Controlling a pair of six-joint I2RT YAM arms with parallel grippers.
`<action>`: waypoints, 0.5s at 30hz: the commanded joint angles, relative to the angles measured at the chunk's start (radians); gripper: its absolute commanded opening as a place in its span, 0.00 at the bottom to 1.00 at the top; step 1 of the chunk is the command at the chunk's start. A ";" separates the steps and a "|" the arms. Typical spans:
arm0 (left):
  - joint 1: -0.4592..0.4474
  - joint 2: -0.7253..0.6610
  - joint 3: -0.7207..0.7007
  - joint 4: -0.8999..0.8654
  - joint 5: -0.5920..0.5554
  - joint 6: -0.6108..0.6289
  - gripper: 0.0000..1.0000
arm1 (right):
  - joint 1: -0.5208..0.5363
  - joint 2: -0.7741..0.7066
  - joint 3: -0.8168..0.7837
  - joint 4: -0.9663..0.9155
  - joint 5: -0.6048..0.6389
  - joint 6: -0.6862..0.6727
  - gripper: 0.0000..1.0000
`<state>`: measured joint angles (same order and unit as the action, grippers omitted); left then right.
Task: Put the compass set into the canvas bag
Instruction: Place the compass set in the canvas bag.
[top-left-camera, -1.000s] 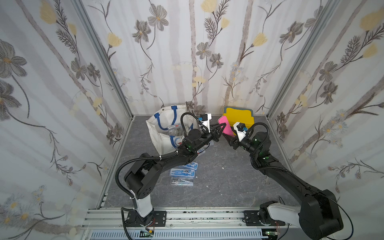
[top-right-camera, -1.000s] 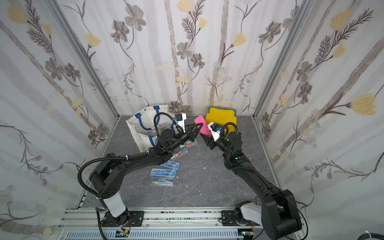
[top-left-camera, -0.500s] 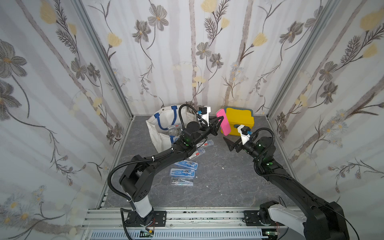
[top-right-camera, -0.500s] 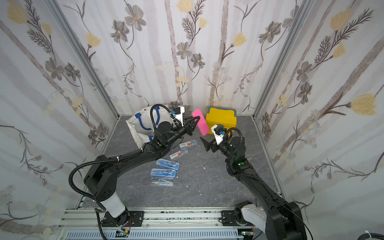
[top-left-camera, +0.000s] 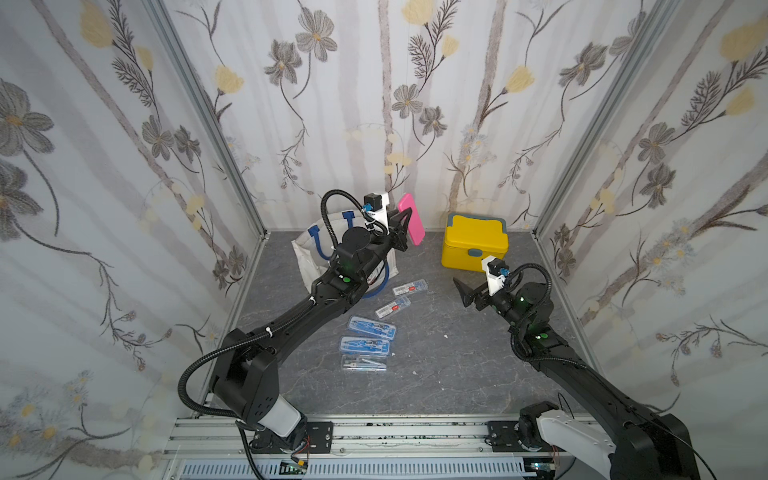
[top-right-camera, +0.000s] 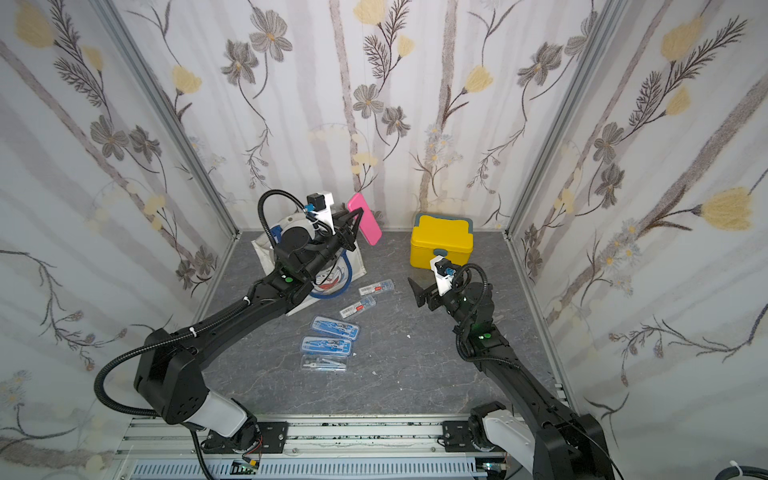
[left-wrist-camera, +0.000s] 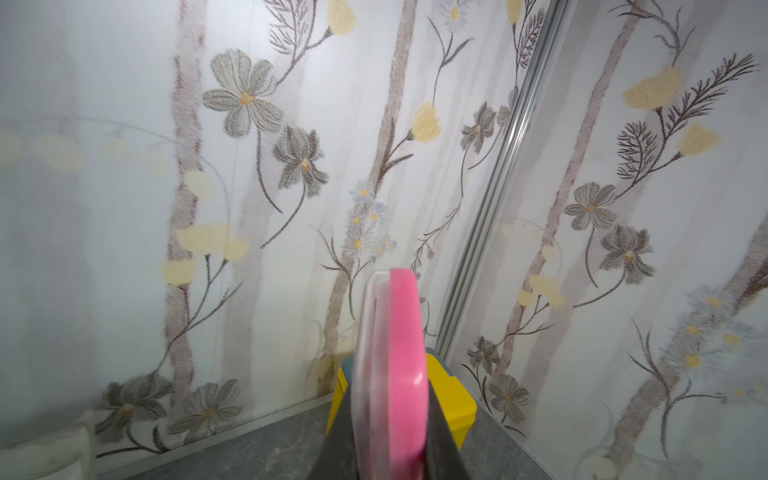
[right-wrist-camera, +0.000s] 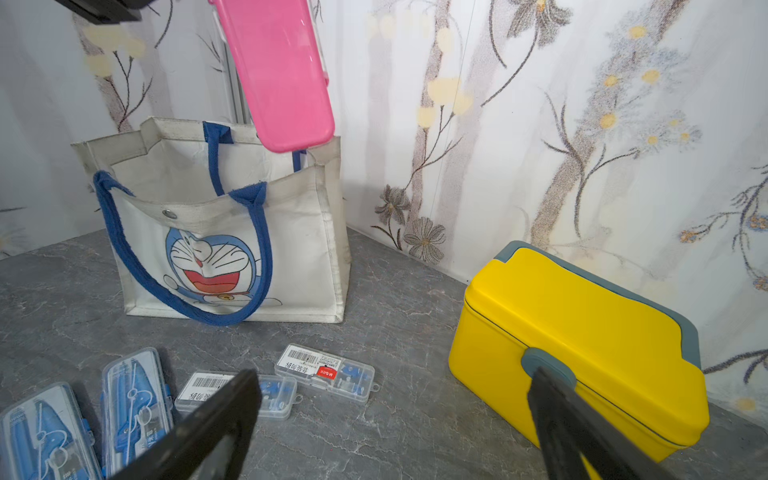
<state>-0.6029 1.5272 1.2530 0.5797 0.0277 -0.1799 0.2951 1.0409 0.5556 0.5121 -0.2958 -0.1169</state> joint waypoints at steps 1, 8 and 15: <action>0.021 -0.045 0.015 -0.055 -0.105 0.119 0.13 | -0.001 0.009 -0.003 0.039 0.007 0.017 0.99; 0.098 -0.073 0.020 -0.275 -0.366 0.196 0.15 | -0.001 0.029 0.002 0.018 0.019 0.036 1.00; 0.157 0.005 0.016 -0.424 -0.442 0.162 0.15 | -0.002 0.053 0.054 -0.058 0.059 0.092 0.99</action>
<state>-0.4572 1.5074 1.2678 0.2352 -0.3550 -0.0074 0.2935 1.0874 0.5888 0.4694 -0.2527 -0.0654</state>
